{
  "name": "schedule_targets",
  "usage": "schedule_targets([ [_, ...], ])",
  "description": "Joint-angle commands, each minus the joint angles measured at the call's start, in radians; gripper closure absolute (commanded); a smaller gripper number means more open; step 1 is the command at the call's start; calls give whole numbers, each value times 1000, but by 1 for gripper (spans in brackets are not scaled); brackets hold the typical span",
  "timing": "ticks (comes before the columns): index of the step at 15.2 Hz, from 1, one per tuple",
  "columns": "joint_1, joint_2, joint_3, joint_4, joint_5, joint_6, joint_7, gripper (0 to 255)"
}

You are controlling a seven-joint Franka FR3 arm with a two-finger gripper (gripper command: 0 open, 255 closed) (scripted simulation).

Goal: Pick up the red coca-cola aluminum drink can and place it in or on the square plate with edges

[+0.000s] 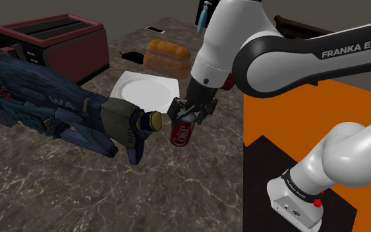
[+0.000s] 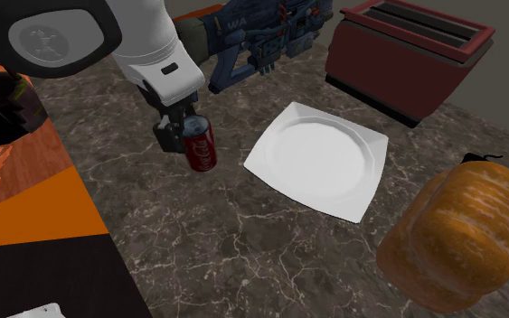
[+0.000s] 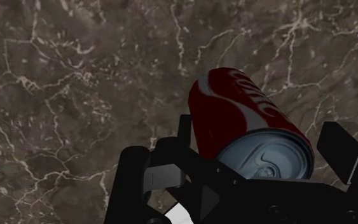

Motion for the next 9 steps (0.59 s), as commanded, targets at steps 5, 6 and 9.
schedule_targets([
  [5,0,0,0,0,0,1,0,255],
  [6,0,0,0,-1,0,1,0,255],
  [9,0,0,0,-1,0,1,0,255],
])
